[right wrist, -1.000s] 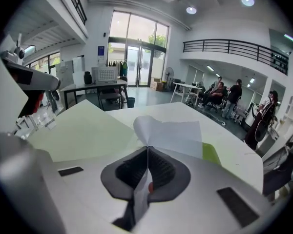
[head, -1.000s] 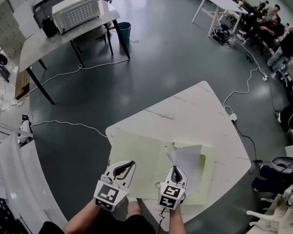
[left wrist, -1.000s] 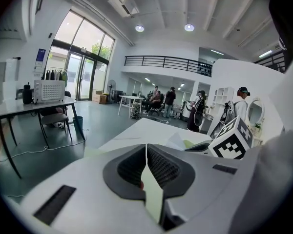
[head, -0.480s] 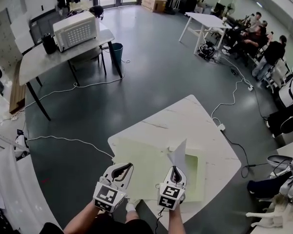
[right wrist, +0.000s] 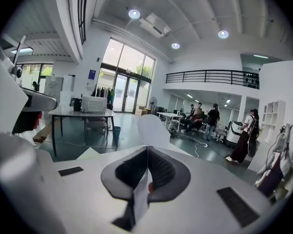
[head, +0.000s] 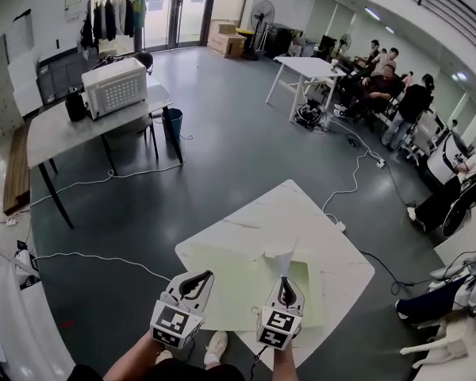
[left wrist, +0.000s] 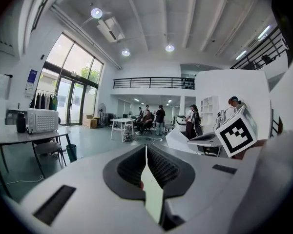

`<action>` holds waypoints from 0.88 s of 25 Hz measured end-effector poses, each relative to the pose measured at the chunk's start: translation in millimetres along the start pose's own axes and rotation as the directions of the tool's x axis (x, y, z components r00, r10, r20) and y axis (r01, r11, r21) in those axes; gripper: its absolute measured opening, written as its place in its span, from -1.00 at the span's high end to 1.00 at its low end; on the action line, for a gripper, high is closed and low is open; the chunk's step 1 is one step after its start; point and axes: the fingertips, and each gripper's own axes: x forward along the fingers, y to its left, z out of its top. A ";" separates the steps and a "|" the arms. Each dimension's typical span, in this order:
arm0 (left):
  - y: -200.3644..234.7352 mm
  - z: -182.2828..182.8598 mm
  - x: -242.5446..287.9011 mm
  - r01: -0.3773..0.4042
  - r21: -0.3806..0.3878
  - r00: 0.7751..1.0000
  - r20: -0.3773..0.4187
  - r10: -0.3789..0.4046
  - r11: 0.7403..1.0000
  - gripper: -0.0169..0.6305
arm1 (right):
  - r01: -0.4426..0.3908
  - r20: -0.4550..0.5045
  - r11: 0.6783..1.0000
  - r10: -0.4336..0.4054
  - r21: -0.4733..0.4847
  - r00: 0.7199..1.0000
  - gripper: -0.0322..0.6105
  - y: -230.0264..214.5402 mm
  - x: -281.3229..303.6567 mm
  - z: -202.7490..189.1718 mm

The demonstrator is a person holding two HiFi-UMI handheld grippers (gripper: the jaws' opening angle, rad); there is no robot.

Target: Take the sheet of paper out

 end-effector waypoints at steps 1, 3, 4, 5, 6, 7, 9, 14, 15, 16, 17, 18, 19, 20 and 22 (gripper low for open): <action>-4.0 3.8 -5.1 0.011 0.006 1.000 0.009 -0.011 1.000 0.86 | 0.009 0.014 1.000 -0.009 0.003 1.000 0.84 -0.9 -9.9 4.4; -12.8 12.2 -12.5 0.034 0.022 0.999 0.030 -0.034 0.999 0.86 | 0.037 0.041 0.999 -0.037 0.005 0.998 0.84 -6.6 -28.1 11.0; -17.3 16.4 -15.6 0.045 0.031 0.998 0.042 -0.046 0.999 0.86 | 0.054 0.056 0.999 -0.054 0.005 0.997 0.84 -10.2 -37.0 14.2; -21.5 19.9 -18.9 0.057 0.039 0.997 0.053 -0.059 0.998 0.86 | 0.069 0.071 0.998 -0.070 0.007 0.995 0.84 -12.8 -46.3 17.5; -25.3 22.5 -23.1 0.068 0.047 0.996 0.061 -0.071 0.997 0.86 | 0.081 0.086 0.997 -0.082 0.011 0.993 0.84 -13.8 -56.3 20.2; -28.9 24.6 -27.9 0.079 0.054 0.994 0.068 -0.083 0.995 0.86 | 0.091 0.097 0.996 -0.093 0.017 0.991 0.84 -13.8 -67.0 22.4; -35.8 28.7 -38.4 0.103 0.066 0.991 0.081 -0.108 0.992 0.86 | 0.110 0.111 0.993 -0.114 0.035 0.987 0.84 -13.3 -89.4 25.2; -54.7 36.0 -58.3 0.159 0.088 0.980 0.103 -0.168 0.983 0.86 | 0.174 0.134 0.982 -0.182 0.074 0.974 0.84 -22.1 -137.0 22.4; -58.7 36.8 -61.5 0.173 0.094 0.978 0.103 -0.182 0.980 0.86 | 0.185 0.132 0.979 -0.194 0.083 0.972 0.84 -23.2 -145.9 19.9; -63.0 37.1 -64.9 0.187 0.099 0.975 0.102 -0.197 0.977 0.86 | 0.195 0.132 0.977 -0.206 0.091 0.970 0.84 -24.2 -155.2 17.5; -67.8 37.0 -68.8 0.201 0.103 0.972 0.101 -0.211 0.974 0.86 | 0.206 0.133 0.973 -0.218 0.099 0.967 0.84 -25.0 -164.9 14.9; -72.9 36.4 -73.1 0.215 0.106 0.969 0.099 -0.225 0.971 0.86 | 0.217 0.134 0.970 -0.230 0.107 0.964 0.84 -25.7 -174.7 12.0; -78.3 35.3 -77.5 0.228 0.109 0.966 0.096 -0.239 0.968 0.86 | 0.227 0.135 0.967 -0.241 0.115 0.961 0.84 -26.3 -184.3 8.7; -83.6 33.5 -81.5 0.242 0.111 0.963 0.092 -0.252 0.964 0.86 | 0.236 0.136 0.964 -0.252 0.122 0.958 0.84 -26.6 -193.2 5.3; -93.7 28.5 -87.9 0.269 0.117 0.956 0.083 -0.280 0.956 0.86 | 0.253 0.135 0.958 -0.271 0.138 0.953 0.84 -26.4 -208.6 -1.8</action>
